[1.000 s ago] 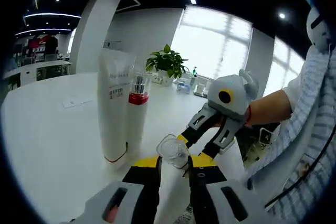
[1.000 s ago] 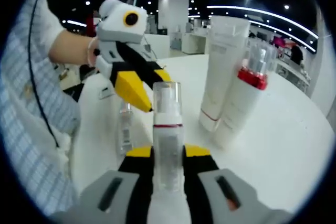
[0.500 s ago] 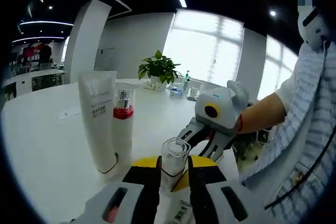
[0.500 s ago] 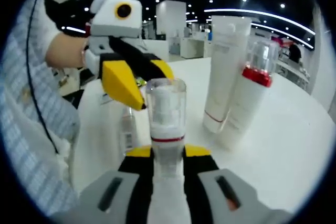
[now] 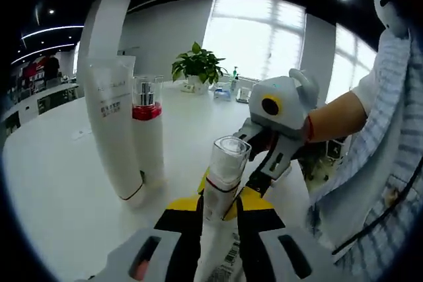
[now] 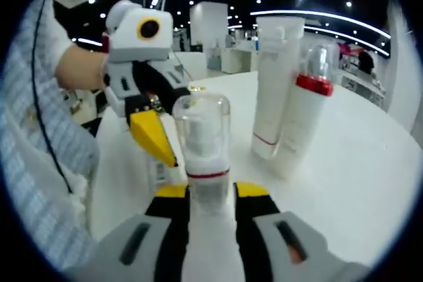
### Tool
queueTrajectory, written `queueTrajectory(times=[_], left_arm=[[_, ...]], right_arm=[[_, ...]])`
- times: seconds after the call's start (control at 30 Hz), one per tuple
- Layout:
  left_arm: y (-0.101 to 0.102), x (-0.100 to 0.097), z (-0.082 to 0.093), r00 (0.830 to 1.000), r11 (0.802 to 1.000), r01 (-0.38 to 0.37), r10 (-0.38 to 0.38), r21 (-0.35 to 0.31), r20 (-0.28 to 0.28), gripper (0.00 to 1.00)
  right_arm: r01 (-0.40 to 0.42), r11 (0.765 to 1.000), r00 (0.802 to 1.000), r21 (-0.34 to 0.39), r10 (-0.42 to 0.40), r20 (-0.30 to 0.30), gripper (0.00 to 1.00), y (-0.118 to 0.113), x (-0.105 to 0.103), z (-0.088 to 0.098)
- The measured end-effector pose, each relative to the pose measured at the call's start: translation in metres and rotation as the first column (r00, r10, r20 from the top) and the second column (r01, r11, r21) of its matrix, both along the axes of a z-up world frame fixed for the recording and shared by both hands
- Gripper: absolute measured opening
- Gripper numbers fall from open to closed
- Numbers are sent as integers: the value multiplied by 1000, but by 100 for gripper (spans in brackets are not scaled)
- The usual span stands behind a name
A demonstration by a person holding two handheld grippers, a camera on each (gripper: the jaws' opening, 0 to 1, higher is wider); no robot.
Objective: Arrange the skincare products in the storage area until every visible bottle or jar stands upright without overlapping.
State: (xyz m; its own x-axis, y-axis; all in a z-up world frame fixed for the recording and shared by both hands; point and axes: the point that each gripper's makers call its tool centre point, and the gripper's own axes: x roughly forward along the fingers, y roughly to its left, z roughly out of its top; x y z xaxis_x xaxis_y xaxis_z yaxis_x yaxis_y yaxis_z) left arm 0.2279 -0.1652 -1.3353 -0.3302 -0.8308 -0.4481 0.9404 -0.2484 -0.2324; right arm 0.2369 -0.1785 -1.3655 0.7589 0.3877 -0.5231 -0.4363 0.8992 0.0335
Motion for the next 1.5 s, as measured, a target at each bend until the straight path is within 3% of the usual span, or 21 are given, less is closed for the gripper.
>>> queueTrajectory(times=[0.27,0.67,0.8,0.93,1.17,1.27,1.5], left_arm=[[4,7,-19,999,998,-24,22,63,36,21],[1,3,-28,997,995,-45,39,89,65,20],[0,1,-29,996,994,-49,42,93,75,18],[-4,-5,-32,991,994,-61,48,96,125,16],[-11,-1,-36,984,990,-84,65,113,165,14],[-13,3,-40,984,986,-105,83,133,160,14],[-24,14,-41,978,978,-161,140,131,156,14]], right_arm=[[69,998,998,13,-69,-6,28,-11,-9,-6],[128,992,992,11,-128,8,24,-25,-11,-5],[142,990,990,23,-143,17,19,-26,-13,-2],[171,983,984,63,-173,38,15,-15,-19,7],[192,981,980,39,-194,43,10,-18,-15,4],[205,978,978,46,-206,19,9,-21,-12,0],[244,969,969,43,-246,27,10,-30,-2,0]])
